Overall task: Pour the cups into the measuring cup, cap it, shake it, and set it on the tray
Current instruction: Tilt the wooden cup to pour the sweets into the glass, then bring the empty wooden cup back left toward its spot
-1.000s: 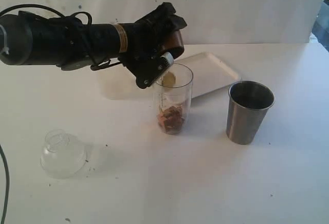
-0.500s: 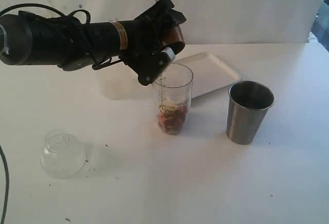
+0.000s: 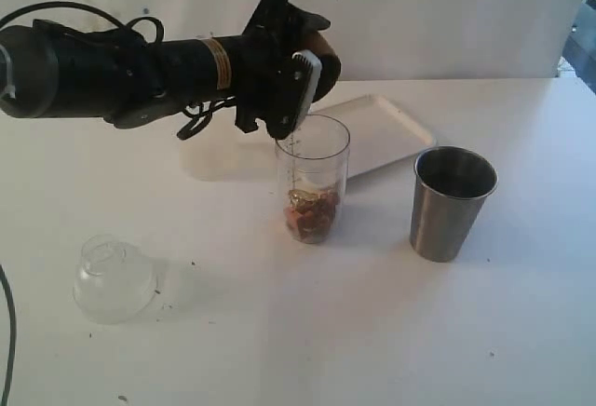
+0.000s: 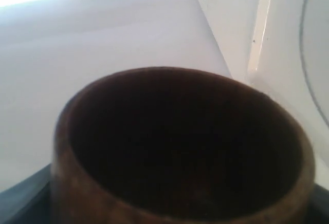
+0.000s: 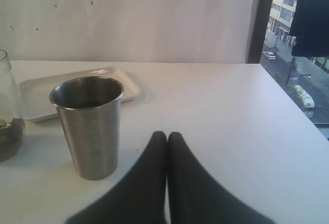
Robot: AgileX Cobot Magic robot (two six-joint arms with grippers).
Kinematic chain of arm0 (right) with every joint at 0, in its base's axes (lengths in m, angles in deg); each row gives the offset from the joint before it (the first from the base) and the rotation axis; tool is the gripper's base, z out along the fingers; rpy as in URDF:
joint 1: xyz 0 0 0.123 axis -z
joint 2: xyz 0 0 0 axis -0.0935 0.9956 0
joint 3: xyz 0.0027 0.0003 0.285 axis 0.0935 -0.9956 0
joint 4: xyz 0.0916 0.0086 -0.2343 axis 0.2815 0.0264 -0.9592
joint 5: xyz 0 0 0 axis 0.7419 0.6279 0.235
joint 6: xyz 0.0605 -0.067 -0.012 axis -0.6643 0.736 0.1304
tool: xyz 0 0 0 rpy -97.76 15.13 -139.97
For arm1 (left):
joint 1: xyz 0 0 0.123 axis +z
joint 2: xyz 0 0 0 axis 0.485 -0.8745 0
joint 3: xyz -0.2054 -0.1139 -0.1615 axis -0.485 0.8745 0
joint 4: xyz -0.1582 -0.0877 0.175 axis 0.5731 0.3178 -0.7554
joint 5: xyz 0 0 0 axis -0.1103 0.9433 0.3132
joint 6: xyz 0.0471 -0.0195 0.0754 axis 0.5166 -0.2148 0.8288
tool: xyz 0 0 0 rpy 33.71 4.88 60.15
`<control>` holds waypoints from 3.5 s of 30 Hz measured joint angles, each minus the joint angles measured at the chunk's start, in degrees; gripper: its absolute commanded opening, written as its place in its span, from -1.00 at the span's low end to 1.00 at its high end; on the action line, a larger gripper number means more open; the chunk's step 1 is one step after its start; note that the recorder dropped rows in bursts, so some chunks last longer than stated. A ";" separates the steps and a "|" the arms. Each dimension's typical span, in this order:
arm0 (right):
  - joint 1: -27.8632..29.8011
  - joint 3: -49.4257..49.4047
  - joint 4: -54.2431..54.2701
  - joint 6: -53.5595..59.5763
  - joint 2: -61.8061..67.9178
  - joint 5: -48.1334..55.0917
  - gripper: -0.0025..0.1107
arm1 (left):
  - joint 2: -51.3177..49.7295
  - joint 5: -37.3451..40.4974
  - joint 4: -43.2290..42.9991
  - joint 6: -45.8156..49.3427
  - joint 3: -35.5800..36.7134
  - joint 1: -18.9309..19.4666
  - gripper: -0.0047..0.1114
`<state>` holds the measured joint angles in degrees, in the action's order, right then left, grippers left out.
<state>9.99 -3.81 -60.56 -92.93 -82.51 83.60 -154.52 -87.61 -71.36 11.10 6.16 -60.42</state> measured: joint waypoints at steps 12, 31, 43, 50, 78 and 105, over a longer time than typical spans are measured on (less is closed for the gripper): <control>0.00 0.00 0.00 0.00 0.00 0.00 -0.96 | 0.00 1.04 0.60 -20.11 0.00 0.21 -0.92; 0.00 0.00 0.00 0.00 0.00 0.00 -0.96 | 10.62 -1.21 6.98 -44.40 8.47 6.79 -0.92; 0.00 0.00 0.00 0.00 0.00 0.00 -0.96 | 19.74 -14.53 17.25 -54.60 26.27 16.29 -0.92; 0.00 0.00 0.00 0.00 0.00 0.00 -0.96 | 20.18 -23.47 23.01 -61.01 35.54 22.97 -0.92; 0.00 0.00 0.00 0.00 0.00 0.00 -0.96 | -8.28 -40.85 25.04 -67.31 30.71 32.40 -0.92; 0.00 0.00 0.00 0.00 0.00 0.00 -0.96 | -19.50 -37.89 21.06 -67.31 23.13 32.40 0.90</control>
<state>9.99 -3.81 -60.56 -92.93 -82.51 83.60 -174.03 -125.49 -50.30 -56.22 29.29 -28.02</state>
